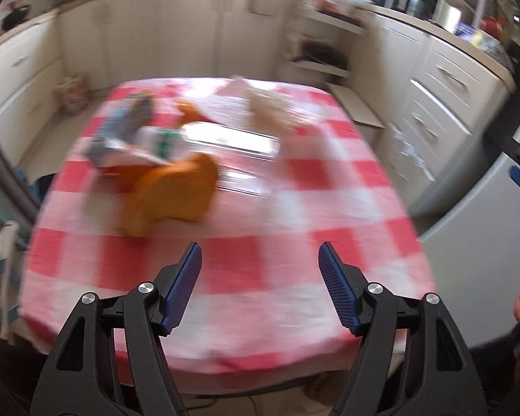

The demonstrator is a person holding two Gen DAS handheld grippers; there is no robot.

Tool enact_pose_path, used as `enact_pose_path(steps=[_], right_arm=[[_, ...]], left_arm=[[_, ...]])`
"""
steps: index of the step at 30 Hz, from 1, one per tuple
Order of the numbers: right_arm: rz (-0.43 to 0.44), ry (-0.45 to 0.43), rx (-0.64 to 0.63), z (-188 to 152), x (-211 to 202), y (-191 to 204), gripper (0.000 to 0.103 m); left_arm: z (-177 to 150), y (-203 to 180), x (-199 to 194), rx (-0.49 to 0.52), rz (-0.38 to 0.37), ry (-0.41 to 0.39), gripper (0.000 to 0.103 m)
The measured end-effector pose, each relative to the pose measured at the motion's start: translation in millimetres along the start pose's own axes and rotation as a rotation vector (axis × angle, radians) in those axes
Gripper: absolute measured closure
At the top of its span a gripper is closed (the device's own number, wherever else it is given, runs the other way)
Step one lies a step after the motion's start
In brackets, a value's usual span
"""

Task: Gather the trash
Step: 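Close the left tool on the orange peel on the table, then lift the orange peel with the left tool while the right tool grasps a red wrapper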

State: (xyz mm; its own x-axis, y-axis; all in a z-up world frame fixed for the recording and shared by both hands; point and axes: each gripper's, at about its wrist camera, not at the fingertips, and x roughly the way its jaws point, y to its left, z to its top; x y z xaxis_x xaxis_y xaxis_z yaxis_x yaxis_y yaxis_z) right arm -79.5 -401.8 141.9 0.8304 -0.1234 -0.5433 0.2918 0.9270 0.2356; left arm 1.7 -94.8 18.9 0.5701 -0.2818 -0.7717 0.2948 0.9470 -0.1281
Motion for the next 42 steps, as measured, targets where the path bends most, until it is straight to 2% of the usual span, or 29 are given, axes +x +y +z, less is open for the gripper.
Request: enact_pose_path(steps=[7,14,18,19,20,21,22,28,35,42], right_arm=[[0.045,0.069,-0.076,-11,25,38,0.020],[0.081,0.127,-0.134,-23,45,71,0.020],[0.099,0.153,-0.165,-29,55,86,0.019],[0.104,0.161,-0.168,-30,58,88,0.019],[0.109,0.168,-0.169,-30,60,90,0.019],[0.114,0.174,-0.169,-31,62,93,0.019],[0.119,0.182,-0.171,-31,66,96,0.019],[0.173,0.209,-0.205,-34,78,124,0.019],[0.248,0.253,-0.351,-54,93,181,0.019],[0.353,0.281,-0.574,-85,109,257,0.019]], left_arm=[[14,56,14,0.000,0.187,-0.001,0.036],[24,81,53,-0.018,0.232,0.059,0.036],[27,76,68,-0.003,0.209,0.069,0.039],[28,75,71,-0.001,0.194,0.073,0.054],[28,73,74,0.001,0.177,0.084,0.078],[27,71,77,0.001,0.155,0.109,0.085],[27,71,78,-0.002,0.146,0.115,0.088],[23,86,57,-0.070,0.048,0.138,0.089],[-3,116,33,-0.115,0.054,0.180,0.090],[-20,130,27,-0.137,0.053,0.208,0.089]])
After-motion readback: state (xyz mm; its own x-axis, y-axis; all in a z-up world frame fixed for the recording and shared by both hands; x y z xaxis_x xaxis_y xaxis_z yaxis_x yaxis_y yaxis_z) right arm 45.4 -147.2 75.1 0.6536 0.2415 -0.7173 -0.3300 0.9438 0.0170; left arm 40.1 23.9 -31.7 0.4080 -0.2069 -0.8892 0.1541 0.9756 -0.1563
